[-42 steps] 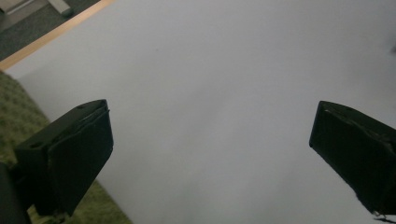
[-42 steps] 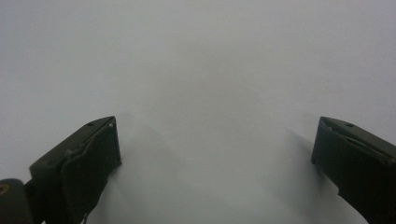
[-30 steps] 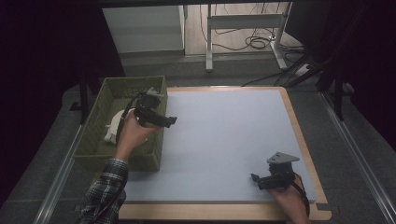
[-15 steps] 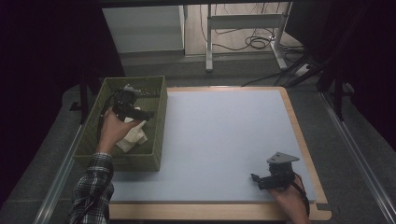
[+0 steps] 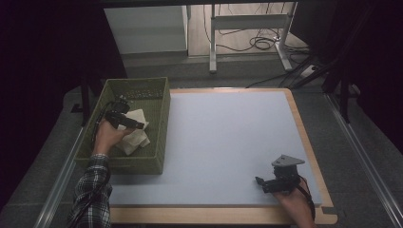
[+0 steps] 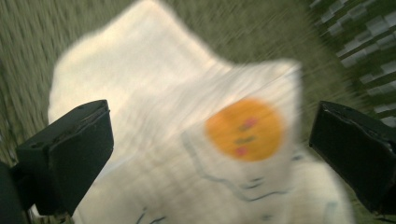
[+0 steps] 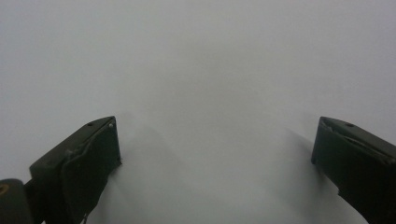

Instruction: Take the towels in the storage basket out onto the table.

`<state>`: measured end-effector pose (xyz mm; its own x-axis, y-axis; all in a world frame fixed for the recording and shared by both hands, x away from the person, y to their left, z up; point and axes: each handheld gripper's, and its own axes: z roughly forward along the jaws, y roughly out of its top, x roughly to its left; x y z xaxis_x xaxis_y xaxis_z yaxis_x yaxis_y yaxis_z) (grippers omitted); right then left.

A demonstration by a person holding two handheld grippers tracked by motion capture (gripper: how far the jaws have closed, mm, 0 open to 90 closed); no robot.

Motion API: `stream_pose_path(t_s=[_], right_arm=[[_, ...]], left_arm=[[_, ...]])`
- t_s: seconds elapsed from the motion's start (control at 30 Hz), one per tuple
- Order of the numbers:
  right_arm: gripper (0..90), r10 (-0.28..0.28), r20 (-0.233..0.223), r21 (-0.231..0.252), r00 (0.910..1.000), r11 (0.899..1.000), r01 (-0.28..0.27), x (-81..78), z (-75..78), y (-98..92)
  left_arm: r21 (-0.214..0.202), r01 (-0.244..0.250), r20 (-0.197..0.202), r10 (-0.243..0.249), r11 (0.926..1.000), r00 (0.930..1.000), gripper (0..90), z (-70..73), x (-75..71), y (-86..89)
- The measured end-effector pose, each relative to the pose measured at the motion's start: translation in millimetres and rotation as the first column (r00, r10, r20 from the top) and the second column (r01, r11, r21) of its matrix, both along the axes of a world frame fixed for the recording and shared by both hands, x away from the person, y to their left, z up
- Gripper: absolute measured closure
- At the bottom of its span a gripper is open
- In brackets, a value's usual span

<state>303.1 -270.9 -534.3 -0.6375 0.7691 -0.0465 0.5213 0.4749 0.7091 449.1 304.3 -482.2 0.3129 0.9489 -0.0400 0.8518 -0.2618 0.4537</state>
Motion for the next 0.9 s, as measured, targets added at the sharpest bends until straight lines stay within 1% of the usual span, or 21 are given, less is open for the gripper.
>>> stream_pose_path(t_s=[0.03, 0.1, 0.17, 0.2, 0.23, 0.33, 0.4, 0.43, 0.47, 0.53, 0.57, 0.6, 0.63, 0.67, 0.7, 0.73, 0.77, 0.8, 0.83, 0.87, 0.9], right_arm=[[1.3, 0.000, 0.000, 0.000, 1.0000, 1.000, 0.000, 0.0, 0.0, 0.0], [1.3, 0.000, 0.000, 0.000, 1.0000, 1.000, 0.000, 0.0, 0.0, 0.0], [1.3, 0.000, 0.000, 0.000, 1.0000, 1.000, 0.000, 0.0, 0.0, 0.0], [1.3, 0.000, 0.000, 0.000, 1.0000, 1.000, 0.000, 0.0, 0.0, 0.0], [1.3, 0.000, 0.000, 0.000, 1.0000, 1.000, 0.000, 0.0, 0.0, 0.0], [1.3, 0.000, 0.000, 0.000, 1.0000, 1.000, 0.000, 0.0, 0.0, 0.0], [1.3, 0.000, 0.000, 0.000, 1.0000, 1.000, 0.000, 0.0, 0.0, 0.0], [1.3, 0.000, 0.000, 0.000, 1.0000, 1.000, 0.000, 0.0, 0.0, 0.0], [1.3, 0.000, 0.000, 0.000, 1.0000, 1.000, 0.000, 0.0, 0.0, 0.0], [1.3, 0.000, 0.000, 0.000, 1.0000, 1.000, 0.000, 0.0, 0.0, 0.0], [1.3, 0.000, 0.000, 0.000, 1.0000, 1.000, 0.000, 0.0, 0.0, 0.0], [1.3, 0.000, 0.000, 0.000, 1.0000, 1.000, 0.000, 0.0, 0.0, 0.0], [1.3, 0.000, 0.000, 0.000, 1.0000, 1.000, 0.000, 0.0, 0.0, 0.0], [1.3, 0.000, 0.000, 0.000, 1.0000, 1.000, 0.000, 0.0, 0.0, 0.0], [1.3, 0.000, 0.000, 0.000, 1.0000, 1.000, 0.000, 0.0, 0.0, 0.0], [1.3, 0.000, 0.000, 0.000, 1.0000, 1.000, 0.000, 0.0, 0.0, 0.0], [1.3, 0.000, 0.000, 0.000, 1.0000, 1.000, 0.000, 0.0, 0.0, 0.0], [1.3, 0.000, 0.000, 0.000, 1.0000, 1.000, 0.000, 0.0, 0.0, 0.0], [1.3, 0.000, 0.000, 0.000, 1.0000, 1.000, 0.000, 0.0, 0.0, 0.0], [1.3, 0.000, 0.000, 0.000, 1.0000, 1.000, 0.000, 0.0, 0.0, 0.0], [1.3, 0.000, 0.000, 0.000, 1.0000, 1.000, 0.000, 0.0, 0.0, 0.0]], left_arm=[[0.000, 0.000, 0.000, 0.000, 1.0000, 1.0000, 0.3, 0.0, 0.0, 0.0], [0.015, -0.028, -0.064, 0.029, 0.9995, 0.9975, 0.3, -11.2, 4.0, 5.6], [0.026, -0.036, -0.076, 0.038, 0.9990, 0.9964, 0.2, -12.9, 5.0, 5.5], [0.045, -0.037, -0.105, 0.041, 0.9983, 0.9936, 0.0, -15.8, 7.7, 6.1], [0.045, -0.037, -0.105, 0.041, 0.9983, 0.9936, 0.0, -15.8, 7.7, 6.1], [0.074, -0.059, -0.168, 0.071, 0.9955, 0.9832, 0.0, -24.1, 11.2, 6.7], [0.079, -0.073, -0.202, 0.088, 0.9942, 0.9754, 0.0, -28.6, 12.2, 8.2], [0.079, -0.073, -0.202, 0.088, 0.9942, 0.9754, 0.0, -28.6, 12.2, 8.2], [0.070, -0.092, -0.228, 0.106, 0.9933, 0.9680, 0.3, -30.9, 12.9, 9.3], [0.045, -0.102, -0.253, 0.110, 0.9937, 0.9612, 2.9, -32.5, 13.0, 10.0], [0.009, -0.108, -0.276, 0.106, 0.9941, 0.9553, 6.5, -33.3, 12.9, 10.8], [0.009, -0.108, -0.276, 0.106, 0.9941, 0.9553, 11.9, -33.3, 12.9, 10.8], [-0.009, -0.116, -0.278, 0.109, 0.9932, 0.9544, 11.9, -32.0, 12.2, 11.2], [-0.006, -0.109, -0.279, 0.103, 0.9940, 0.9548, 17.9, -30.5, 11.5, 11.1], [-0.026, -0.094, -0.279, 0.083, 0.9952, 0.9567, 29.8, -28.3, 9.9, 10.5], [-0.028, -0.079, -0.278, 0.068, 0.9965, 0.9582, 33.4, -26.8, 9.2, 10.3], [-0.028, -0.079, -0.278, 0.068, 0.9965, 0.9582, 44.8, -26.8, 9.2, 10.3], [-0.082, -0.040, -0.278, 0.016, 0.9958, 0.9605, 57.0, -25.2, 8.0, 8.7], [-0.099, -0.020, -0.279, -0.008, 0.9949, 0.9603, 64.1, -24.9, 7.8, 7.8], [-0.096, -0.008, -0.279, -0.019, 0.9954, 0.9600, 72.0, -24.3, 7.5, 6.4], [-0.090, -0.001, -0.277, -0.024, 0.9960, 0.9606, 73.3, -23.8, 7.3, 5.5]])
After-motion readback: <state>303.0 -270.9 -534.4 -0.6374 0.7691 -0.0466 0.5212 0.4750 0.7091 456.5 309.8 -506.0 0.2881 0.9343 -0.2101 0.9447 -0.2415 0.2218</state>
